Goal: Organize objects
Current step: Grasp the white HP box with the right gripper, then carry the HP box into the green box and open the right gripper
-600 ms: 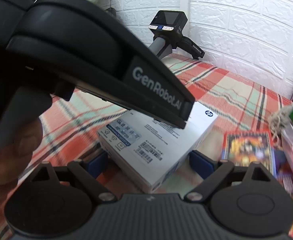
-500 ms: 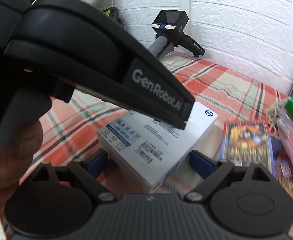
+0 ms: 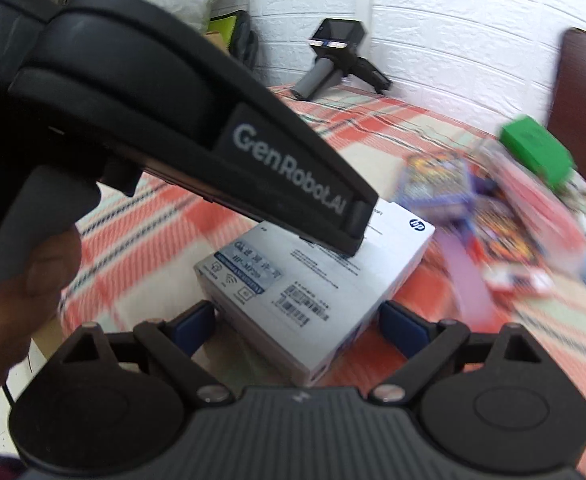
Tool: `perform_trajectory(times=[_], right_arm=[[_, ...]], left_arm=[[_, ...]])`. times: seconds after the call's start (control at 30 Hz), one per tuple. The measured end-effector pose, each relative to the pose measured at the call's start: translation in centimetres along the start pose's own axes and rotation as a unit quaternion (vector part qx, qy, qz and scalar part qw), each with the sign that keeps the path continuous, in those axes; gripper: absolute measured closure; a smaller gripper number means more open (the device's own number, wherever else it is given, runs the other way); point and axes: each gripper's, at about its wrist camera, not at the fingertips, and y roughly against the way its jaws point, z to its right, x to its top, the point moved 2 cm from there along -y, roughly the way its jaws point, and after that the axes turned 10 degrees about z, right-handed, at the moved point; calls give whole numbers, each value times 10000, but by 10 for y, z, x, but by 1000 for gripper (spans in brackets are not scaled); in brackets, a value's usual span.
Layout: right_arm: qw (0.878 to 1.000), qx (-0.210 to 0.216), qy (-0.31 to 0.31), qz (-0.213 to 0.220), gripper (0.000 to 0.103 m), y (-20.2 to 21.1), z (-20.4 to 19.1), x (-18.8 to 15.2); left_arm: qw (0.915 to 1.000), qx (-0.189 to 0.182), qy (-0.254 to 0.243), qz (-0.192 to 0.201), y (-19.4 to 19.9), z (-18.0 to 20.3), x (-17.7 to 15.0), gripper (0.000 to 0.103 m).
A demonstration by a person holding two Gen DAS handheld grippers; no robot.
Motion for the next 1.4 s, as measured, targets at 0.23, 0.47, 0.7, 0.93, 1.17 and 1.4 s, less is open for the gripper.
perform_trajectory(times=[0.23,0.47,0.7,0.93,1.17,1.4], right_arm=[[9967,-538,-602,70,9,49,51,-32],[9814,-1299,-1384,268,9,87,58,-58],[9455,-2345,-2178,601,8,116,100,-80],[9427,-2378,-2076,1078,2,133,104,-82],[9359,-1958,-2417,1655,1,192,135,-90],[9258,-2218,-2708,1425,30,185,178,-67]], left_arm=[[9966,-430,-703,-61,-10,79,-11,54],[9818,-1060,-1574,-48,-30,166,-15,53],[9516,-2080,-2262,-99,-63,240,-9,49],[9661,-2080,-1518,-201,-57,215,9,50],[9751,-1897,-994,-569,-42,186,-1,50],[9718,-1875,-939,-1076,-43,199,-22,50]])
